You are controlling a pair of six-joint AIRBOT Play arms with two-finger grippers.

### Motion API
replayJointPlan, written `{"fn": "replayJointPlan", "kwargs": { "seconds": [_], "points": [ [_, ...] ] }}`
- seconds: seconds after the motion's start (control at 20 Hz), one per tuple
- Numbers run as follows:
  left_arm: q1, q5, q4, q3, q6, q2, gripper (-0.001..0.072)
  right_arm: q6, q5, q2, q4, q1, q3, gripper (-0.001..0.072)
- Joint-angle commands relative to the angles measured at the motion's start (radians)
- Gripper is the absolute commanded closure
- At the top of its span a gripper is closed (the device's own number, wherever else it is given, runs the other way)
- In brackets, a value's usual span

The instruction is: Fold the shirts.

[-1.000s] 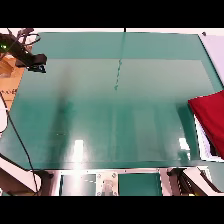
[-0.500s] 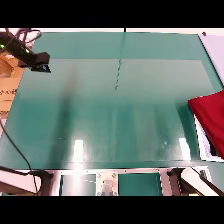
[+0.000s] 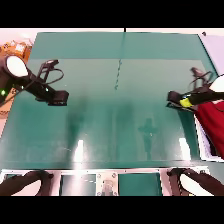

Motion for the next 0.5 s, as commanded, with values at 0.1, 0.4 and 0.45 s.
{"fn": "replayJointPlan", "kwargs": {
  "seconds": [0.1,0.4,0.45],
  "points": [
    [-0.018,0.019,-0.005,-0.082,-0.01,0.051,0.0684,-0.006,-0.058,-0.017,0.008,0.174,-0.026,0.0698],
    [-0.018,0.019,-0.005,-0.082,-0.01,0.051,0.0684,-0.006,-0.058,-0.017,0.008,0.183,-0.026,0.0698],
    [-0.018,0.019,-0.005,-0.082,-0.01,0.051,0.0684,-0.006,-0.058,-0.017,0.008,0.183,-0.026,0.0697]
  ]
}}
